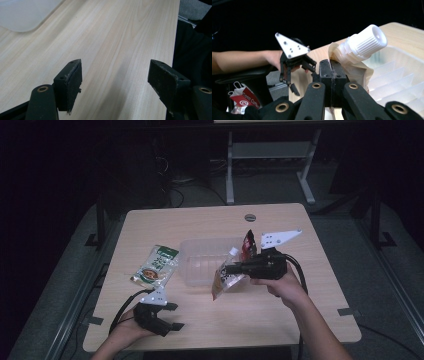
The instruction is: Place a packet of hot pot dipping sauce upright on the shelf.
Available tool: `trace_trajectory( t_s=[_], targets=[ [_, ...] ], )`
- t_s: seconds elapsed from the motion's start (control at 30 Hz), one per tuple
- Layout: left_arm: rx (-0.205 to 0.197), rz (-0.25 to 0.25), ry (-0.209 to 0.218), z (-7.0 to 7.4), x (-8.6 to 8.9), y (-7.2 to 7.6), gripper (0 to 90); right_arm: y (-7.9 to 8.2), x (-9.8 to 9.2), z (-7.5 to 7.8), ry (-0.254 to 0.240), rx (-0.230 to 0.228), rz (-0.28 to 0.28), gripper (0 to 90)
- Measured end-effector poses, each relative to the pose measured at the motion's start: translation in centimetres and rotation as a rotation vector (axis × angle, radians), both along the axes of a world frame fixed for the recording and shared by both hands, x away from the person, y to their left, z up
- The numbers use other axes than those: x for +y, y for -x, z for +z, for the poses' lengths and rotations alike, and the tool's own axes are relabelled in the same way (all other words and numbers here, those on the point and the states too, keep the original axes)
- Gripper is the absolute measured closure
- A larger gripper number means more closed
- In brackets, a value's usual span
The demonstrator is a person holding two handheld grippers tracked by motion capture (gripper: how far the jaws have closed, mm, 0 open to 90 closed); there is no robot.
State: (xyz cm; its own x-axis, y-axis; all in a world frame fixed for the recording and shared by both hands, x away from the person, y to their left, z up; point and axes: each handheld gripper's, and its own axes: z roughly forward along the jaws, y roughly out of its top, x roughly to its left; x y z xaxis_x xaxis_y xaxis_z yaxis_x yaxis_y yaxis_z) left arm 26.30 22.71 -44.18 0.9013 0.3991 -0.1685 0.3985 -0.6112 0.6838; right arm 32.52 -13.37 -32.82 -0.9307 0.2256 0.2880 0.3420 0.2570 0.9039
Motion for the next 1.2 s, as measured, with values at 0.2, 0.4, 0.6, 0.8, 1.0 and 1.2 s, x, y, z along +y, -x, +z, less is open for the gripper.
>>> trace_trajectory(
  t_s=[0.2, 0.4, 0.6, 0.8, 1.0, 1.2],
  targets=[
    [-0.017, -0.001, -0.004, 0.0, 0.2, -0.1, 26.3, -1.6, 0.7, 0.9, -0.002, 0.0, -0.005, 89.8],
    [-0.023, 0.016, 0.004, 0.0, 0.3, -0.1, 22.8, -3.3, 1.8, 1.5, 0.012, -0.005, -0.01, 89.8],
    [-0.019, 0.018, 0.001, -0.2, 0.3, -0.1, 21.3, -4.6, 2.8, 1.6, 0.028, 0.002, -0.011, 89.8],
    [-0.011, 0.015, -0.003, -0.3, 0.3, 0.0, 21.3, -5.9, 3.9, 1.7, 0.035, -0.001, -0.014, 89.8],
    [-0.009, 0.009, -0.008, -0.3, 0.3, 0.0, 21.3, -7.2, 5.0, 1.5, 0.044, -0.001, -0.016, 89.8],
    [-0.006, 0.013, -0.003, -0.4, 0.3, 0.0, 21.3, -8.2, 6.1, 1.0, 0.061, 0.011, -0.021, 89.7]
  ],
)
